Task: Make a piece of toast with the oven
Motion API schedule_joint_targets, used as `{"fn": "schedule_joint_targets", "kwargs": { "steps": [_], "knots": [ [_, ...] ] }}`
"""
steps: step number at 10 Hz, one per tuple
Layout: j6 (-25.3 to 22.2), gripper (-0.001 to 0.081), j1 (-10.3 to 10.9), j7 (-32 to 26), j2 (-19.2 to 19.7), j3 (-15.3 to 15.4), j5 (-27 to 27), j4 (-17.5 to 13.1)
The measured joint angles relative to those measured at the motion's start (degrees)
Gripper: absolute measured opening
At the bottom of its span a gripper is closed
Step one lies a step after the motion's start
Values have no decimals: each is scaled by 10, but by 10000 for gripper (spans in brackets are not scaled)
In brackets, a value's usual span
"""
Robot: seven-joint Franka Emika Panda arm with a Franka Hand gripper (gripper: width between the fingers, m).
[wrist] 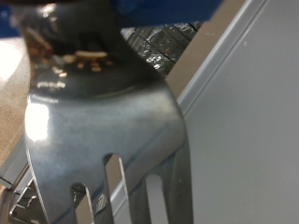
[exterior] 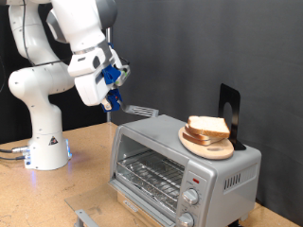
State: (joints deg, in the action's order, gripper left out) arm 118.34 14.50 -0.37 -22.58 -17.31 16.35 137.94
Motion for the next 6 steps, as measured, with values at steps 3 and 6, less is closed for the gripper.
{"fn": "schedule_joint_targets", "kwargs": {
  "steps": [3,6],
  "knots": [
    [33,325,5,-22,31,2,10,-21],
    [25,325,6,-24,31,3,3,-16]
  ]
}}
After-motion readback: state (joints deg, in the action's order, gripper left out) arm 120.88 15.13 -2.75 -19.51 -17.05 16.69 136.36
